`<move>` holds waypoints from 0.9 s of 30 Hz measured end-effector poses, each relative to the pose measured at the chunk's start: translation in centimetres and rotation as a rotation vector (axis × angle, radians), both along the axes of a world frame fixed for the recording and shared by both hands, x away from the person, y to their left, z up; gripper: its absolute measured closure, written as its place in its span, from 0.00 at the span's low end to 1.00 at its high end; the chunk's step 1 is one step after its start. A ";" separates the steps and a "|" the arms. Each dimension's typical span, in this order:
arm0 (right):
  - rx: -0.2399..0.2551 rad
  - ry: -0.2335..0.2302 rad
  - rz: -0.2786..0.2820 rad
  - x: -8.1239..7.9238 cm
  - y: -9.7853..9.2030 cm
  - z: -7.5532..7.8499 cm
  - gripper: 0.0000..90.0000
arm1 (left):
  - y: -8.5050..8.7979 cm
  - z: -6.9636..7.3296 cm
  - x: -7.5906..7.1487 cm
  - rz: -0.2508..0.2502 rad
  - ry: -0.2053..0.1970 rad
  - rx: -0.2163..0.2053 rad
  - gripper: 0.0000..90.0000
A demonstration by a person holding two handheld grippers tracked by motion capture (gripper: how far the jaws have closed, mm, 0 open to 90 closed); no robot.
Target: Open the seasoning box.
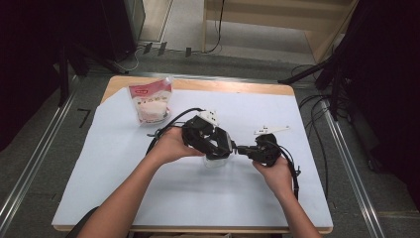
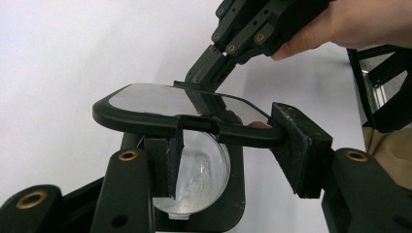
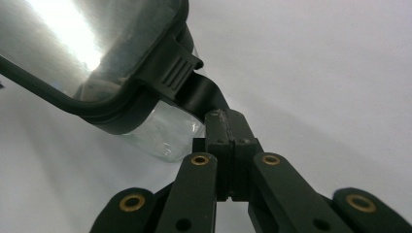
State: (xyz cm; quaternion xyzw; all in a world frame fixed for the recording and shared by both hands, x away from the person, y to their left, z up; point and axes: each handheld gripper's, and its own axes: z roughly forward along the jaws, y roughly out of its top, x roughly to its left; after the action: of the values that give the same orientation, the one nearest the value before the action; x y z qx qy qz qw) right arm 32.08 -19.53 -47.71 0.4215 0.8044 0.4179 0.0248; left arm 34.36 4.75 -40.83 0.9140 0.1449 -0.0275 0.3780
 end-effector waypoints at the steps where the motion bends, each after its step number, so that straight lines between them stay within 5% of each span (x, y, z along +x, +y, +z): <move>1: -0.002 0.007 -0.003 0.0 0.1 -0.1 1.00 | 0.0 0.1 0.0 0.001 0.001 0.001 0.54; 8: -0.005 0.008 -0.002 0.1 0.1 -0.2 1.00 | -0.2 0.3 -0.3 -0.009 0.013 0.007 0.54; 9: -0.006 0.008 -0.005 0.1 0.1 -0.2 1.00 | -0.2 0.3 -0.4 -0.008 0.005 0.005 0.63; 27: 0.004 0.004 0.002 0.1 0.1 -0.1 1.00 | -0.6 0.6 -0.5 -0.054 0.016 -0.023 0.86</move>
State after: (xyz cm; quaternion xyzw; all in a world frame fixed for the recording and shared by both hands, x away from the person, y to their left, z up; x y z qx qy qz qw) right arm 32.14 -19.44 -47.83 0.4215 0.8041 0.4187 0.0217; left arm 33.88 4.16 -40.25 0.9130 0.1230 -0.0466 0.3862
